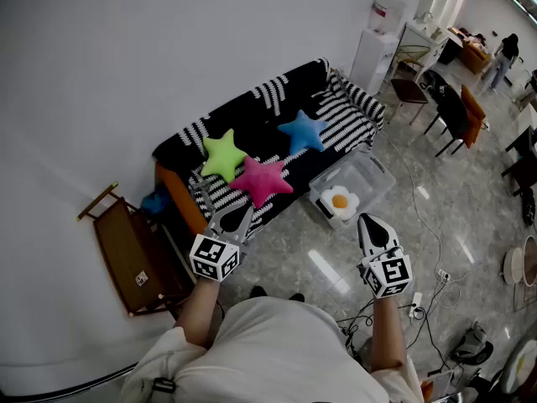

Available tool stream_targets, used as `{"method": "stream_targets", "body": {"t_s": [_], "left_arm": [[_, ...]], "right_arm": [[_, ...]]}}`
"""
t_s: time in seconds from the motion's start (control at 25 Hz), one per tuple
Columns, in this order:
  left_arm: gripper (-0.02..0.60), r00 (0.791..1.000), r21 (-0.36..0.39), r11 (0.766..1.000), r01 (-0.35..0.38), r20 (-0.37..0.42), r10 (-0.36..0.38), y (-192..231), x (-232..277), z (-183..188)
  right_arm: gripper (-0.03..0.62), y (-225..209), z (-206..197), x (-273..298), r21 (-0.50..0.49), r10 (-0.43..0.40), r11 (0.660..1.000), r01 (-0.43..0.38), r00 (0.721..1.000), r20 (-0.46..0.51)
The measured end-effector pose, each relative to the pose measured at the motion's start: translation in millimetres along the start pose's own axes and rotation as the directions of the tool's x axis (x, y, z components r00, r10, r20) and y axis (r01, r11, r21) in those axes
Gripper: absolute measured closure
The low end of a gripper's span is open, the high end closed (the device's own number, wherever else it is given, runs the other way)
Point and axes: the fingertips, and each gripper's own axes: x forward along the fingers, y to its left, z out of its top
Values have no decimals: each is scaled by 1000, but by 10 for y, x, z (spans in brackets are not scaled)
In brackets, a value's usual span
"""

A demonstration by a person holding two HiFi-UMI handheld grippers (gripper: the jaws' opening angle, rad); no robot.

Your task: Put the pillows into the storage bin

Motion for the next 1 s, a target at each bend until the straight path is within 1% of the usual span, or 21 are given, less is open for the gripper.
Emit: {"method": "stream_targets", "body": {"t_s": [0.28,0.48,0.84,1.0], "left_arm": [[563,1000,0,1000,5,-9,-5,-50,17,-16],[563,1000,0,1000,7,-11,-7,-70,11,-7],[561,1000,10,1000,18,-16,-18,-223,8,-69],[560,1000,16,1000,14,-16,-14,-307,14,-89]], "right_arm": [[591,-16,-27,-34,1,0,1000,0,1000,-1],[591,-42,-49,-33,28,-17,999,18,1000,-7],[591,-28,-107,-152,39,21,999,-22,1000,17],[591,-69,-194,-202,37,17,999,-17,1000,-5]]}}
